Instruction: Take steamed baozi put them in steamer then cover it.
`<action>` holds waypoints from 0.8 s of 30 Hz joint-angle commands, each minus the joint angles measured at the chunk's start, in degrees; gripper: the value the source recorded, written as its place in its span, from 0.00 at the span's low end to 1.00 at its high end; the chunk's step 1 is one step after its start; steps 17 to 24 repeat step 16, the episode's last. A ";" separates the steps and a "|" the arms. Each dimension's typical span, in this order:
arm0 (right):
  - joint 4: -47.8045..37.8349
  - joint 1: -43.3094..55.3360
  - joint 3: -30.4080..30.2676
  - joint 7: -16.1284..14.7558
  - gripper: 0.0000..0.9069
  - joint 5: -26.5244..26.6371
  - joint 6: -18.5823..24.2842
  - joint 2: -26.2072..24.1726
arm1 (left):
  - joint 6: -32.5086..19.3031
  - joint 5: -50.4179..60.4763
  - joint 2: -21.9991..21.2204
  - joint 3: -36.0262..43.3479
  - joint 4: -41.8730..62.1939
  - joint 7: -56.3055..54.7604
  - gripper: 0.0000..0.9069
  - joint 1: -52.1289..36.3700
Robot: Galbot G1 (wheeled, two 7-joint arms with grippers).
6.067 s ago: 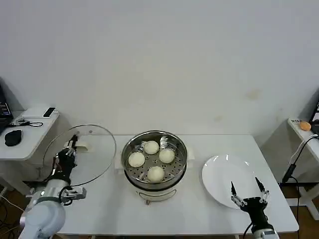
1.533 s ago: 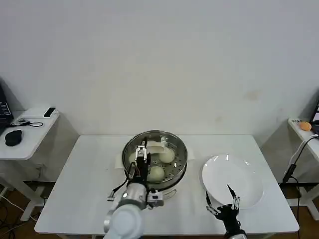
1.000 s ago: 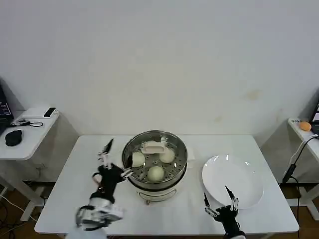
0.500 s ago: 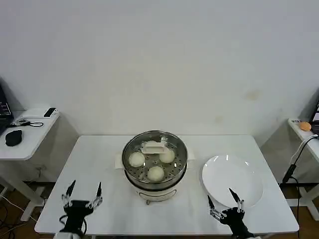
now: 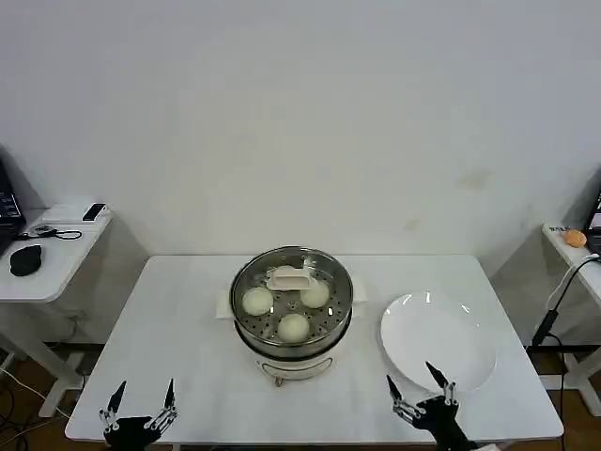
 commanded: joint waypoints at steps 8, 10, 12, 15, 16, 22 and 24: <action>-0.28 -0.16 -2.95 1.50 1.00 -0.17 -2.57 -1.17 | -1.70 -0.22 -0.82 -0.61 1.08 0.20 1.00 1.67; -0.39 -0.25 -3.02 1.66 1.00 -0.55 -2.54 -1.13 | -1.62 0.21 -0.87 -0.40 1.08 0.42 1.00 1.60; -0.53 -0.50 -3.18 1.75 1.00 -1.32 -2.37 -1.16 | -1.33 0.24 -0.91 -0.39 1.34 0.66 1.00 1.34; -0.50 -0.64 -3.18 1.83 1.00 -1.60 -2.16 -1.07 | -1.24 0.22 -0.95 -0.18 1.85 0.66 1.00 1.13; -0.52 -0.61 -3.14 2.00 1.00 -1.56 -2.09 -1.00 | -1.22 0.29 -0.96 -0.07 2.02 0.67 1.00 1.11; -0.52 -0.61 -3.14 2.00 1.00 -1.56 -2.09 -1.00 | -1.22 0.29 -0.96 -0.07 2.02 0.67 1.00 1.11; -0.52 -0.61 -3.14 2.00 1.00 -1.56 -2.09 -1.00 | -1.22 0.29 -0.96 -0.07 2.02 0.67 1.00 1.11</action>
